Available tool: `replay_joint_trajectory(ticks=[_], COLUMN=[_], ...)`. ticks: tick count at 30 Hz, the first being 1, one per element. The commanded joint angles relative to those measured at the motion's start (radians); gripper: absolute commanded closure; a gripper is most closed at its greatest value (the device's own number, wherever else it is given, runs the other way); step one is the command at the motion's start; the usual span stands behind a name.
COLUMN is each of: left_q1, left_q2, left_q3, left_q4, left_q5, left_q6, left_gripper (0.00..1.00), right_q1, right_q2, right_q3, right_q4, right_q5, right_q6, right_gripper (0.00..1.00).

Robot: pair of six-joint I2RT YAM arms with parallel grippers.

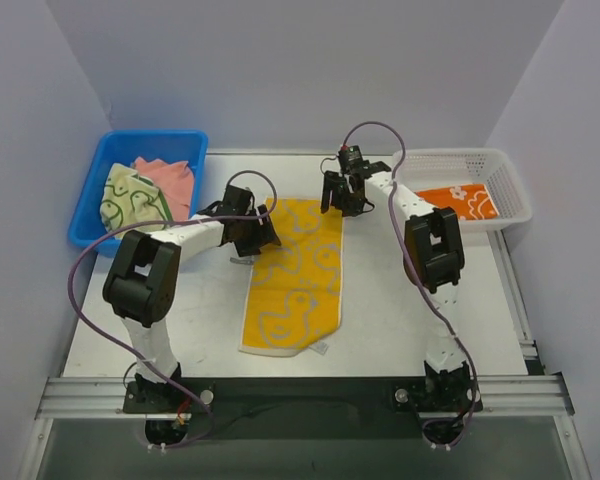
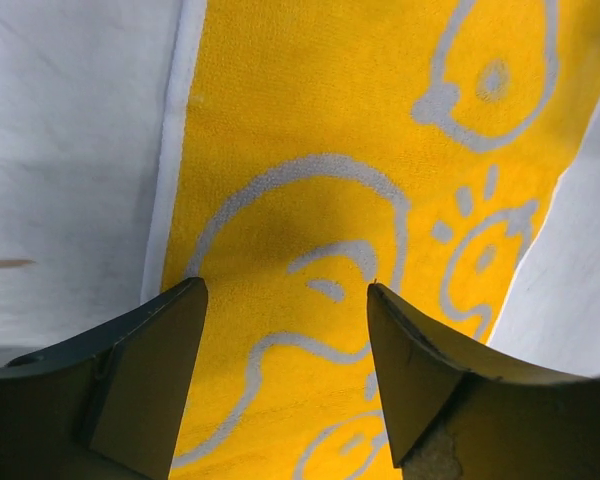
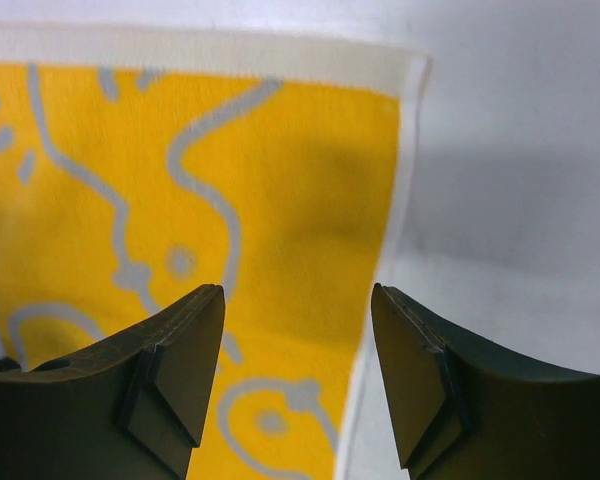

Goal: Fold and stack the towels
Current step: Flatten out the crumpled towel

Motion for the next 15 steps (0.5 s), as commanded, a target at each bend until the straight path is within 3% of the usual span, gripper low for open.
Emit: replay_joint_trajectory(ticks=[1,4,9,11,15], left_q1=[0.001,-0.019,-0.096,-0.203,-0.467], left_q2=[-0.042,-0.122,-0.249,-0.291,-0.407], left_q3=[0.089,0.087,0.087,0.055,-0.052], left_q4=[-0.072,-0.13,-0.314,-0.354,-0.365], left_q5=[-0.045,-0.085,-0.16,-0.235,-0.372], left_q6=[0.071,0.125,0.304,0.359,0.395], left_gripper=[0.22,0.12,0.14,0.19,0.21], right_q1=[0.001,0.001,0.038,0.041,0.038], right_q2=[-0.215,-0.408,-0.726,-0.842,-1.019], right_q3=[-0.114,-0.355,-0.754,-0.86,-1.059], right_q4=[-0.022,0.019,0.07,0.085,0.128], right_q5=[0.032,0.022,-0.015,-0.029,0.024], right_q6=[-0.043,0.016,0.119,0.17,0.213], right_gripper=[0.39,0.37,0.36,0.36,0.36])
